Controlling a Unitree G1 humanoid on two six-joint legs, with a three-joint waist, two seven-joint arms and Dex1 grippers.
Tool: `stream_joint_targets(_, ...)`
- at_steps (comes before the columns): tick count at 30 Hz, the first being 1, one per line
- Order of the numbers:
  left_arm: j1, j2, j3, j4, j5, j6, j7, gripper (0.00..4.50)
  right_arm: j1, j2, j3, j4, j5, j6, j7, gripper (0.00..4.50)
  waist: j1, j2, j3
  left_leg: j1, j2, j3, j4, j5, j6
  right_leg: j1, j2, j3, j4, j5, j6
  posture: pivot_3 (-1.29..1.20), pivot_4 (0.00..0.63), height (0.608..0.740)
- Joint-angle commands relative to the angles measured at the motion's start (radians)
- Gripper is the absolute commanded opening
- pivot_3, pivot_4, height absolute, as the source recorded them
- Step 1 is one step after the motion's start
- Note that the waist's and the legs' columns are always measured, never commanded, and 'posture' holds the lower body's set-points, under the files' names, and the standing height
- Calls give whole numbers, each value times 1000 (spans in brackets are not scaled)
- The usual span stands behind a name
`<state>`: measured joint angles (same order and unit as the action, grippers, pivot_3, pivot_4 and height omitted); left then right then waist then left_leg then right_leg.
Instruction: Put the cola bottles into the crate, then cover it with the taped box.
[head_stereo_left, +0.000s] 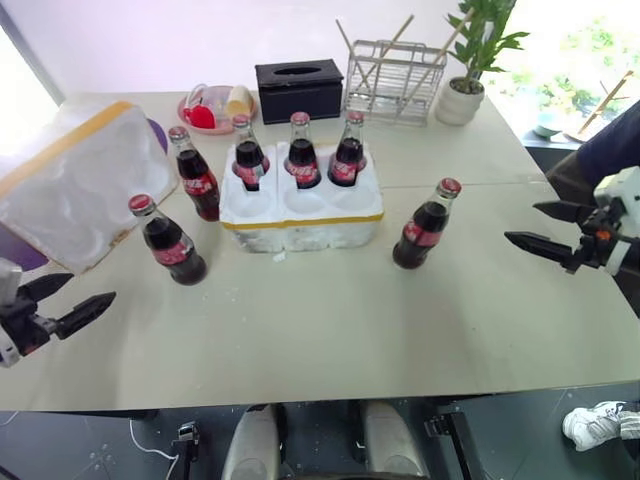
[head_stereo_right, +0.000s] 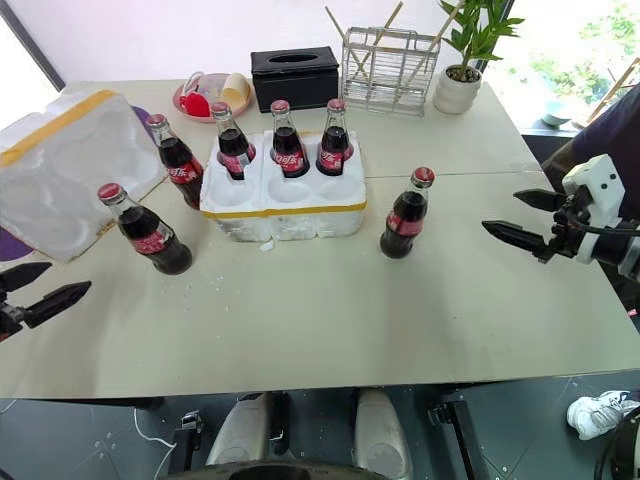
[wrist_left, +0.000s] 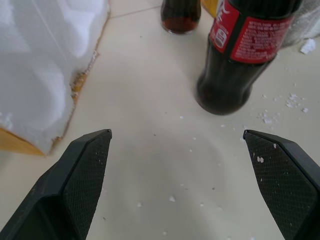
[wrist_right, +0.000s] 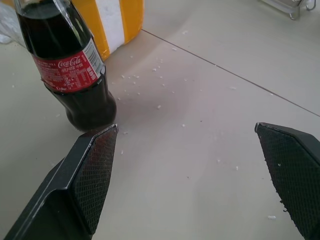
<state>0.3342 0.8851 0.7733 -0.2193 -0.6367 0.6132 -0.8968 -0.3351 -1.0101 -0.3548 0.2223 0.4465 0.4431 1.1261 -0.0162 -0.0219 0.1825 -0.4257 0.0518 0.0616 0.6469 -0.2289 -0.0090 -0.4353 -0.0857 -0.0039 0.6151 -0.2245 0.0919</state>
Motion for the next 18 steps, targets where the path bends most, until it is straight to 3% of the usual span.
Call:
stream_joint_targets(1,13,3,41,-48,-9,0,-12,4419,-25,-5,-9,-9,9,-11,0,4500,0,0,0,0,0,0,0,0,0,0,0,0,0,0,0,0,150,740)
stream_joint_targets(13,-112,-22,25,-5,-64,53,56,4419,0,-4,-36,-18,19,-20,-28,4500,3,0,0,0,0,0,0,0,0,0,0,0,0,0,0,0,150,740)
stream_joint_targets(18,-145,3,-5,8,-76,32,-21,4419,72,-55,-155,-224,193,185,25,4500,3,1,0,0,0,1,0,0,0,0,0,0,0,0,0,0,150,740)
